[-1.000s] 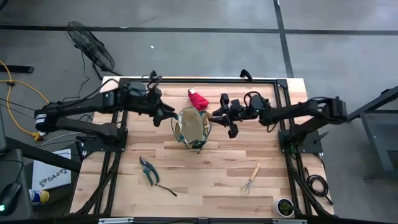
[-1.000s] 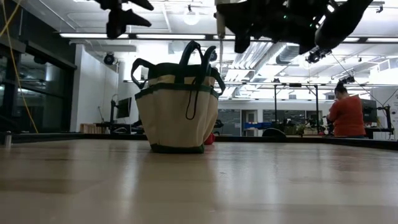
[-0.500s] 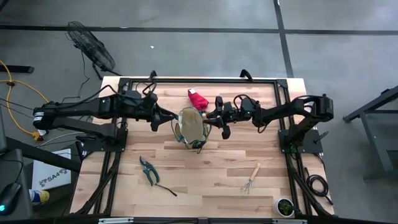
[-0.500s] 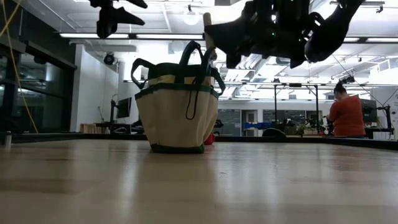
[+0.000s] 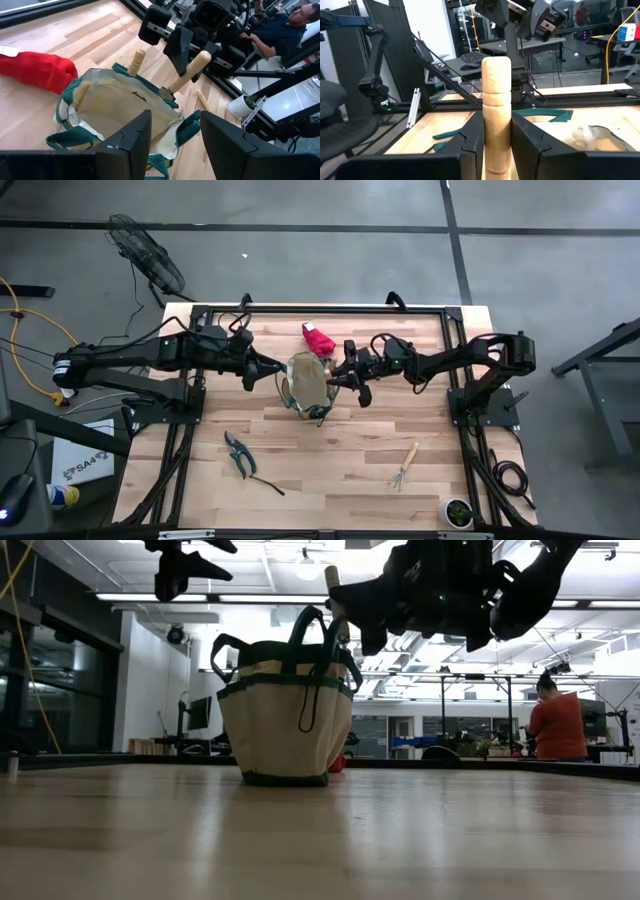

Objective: Pick & Place Garden tools in Gardening bag
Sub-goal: Put the brown trowel into the brown gardening bag

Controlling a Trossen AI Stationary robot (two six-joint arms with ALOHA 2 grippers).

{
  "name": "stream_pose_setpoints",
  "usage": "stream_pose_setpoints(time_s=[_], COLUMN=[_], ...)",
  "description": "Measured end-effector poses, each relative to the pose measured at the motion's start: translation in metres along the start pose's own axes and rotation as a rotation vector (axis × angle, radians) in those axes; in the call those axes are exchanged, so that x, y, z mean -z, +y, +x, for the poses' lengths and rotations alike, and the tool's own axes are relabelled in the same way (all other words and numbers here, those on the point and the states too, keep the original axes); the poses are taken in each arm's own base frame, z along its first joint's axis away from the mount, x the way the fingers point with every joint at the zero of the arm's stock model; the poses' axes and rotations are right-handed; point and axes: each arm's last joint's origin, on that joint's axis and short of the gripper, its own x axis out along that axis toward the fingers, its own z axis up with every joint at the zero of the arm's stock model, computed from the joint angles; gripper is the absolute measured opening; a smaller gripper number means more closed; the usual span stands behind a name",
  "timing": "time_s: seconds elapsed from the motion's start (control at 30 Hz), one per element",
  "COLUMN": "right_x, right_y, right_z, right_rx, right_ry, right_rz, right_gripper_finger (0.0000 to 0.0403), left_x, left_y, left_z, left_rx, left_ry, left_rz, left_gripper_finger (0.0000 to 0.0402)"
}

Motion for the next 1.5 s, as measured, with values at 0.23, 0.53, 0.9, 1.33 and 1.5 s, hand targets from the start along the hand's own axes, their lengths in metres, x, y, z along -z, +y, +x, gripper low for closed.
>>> stream_pose_setpoints(time_s=[0.23, 0.53, 0.9, 1.33, 1.5], right_x=[0.0, 0.003, 0.005, 0.009, 0.011], right_y=[0.0, 0.0, 0.002, 0.015, 0.016], right_z=[0.0, 0.0, 0.002, 0.008, 0.008], right_rx=[0.007, 0.035, 0.071, 0.107, 0.118], right_ry=[0.002, 0.02, 0.038, 0.043, 0.064], right_rz=[-0.003, -0.003, 0.002, -0.047, -0.041], right_gripper_finger=[0.0061, 0.0061, 0.0072, 0.0085, 0.0086], left_x=[0.0, 0.0, 0.0, 0.0, 0.0], left_y=[0.0, 0.0, 0.0, 0.0, 0.0], left_z=[0.0, 0.0, 0.0, 0.0, 0.0], left_rx=[0.0, 0.001, 0.003, 0.002, 0.002], left_ry=[0.0, 0.001, 0.001, 0.001, 0.001], left_rz=[0.003, 0.003, 0.003, 0.003, 0.003], left_gripper_finger=[0.0165, 0.0165, 0.0165, 0.0165, 0.0165])
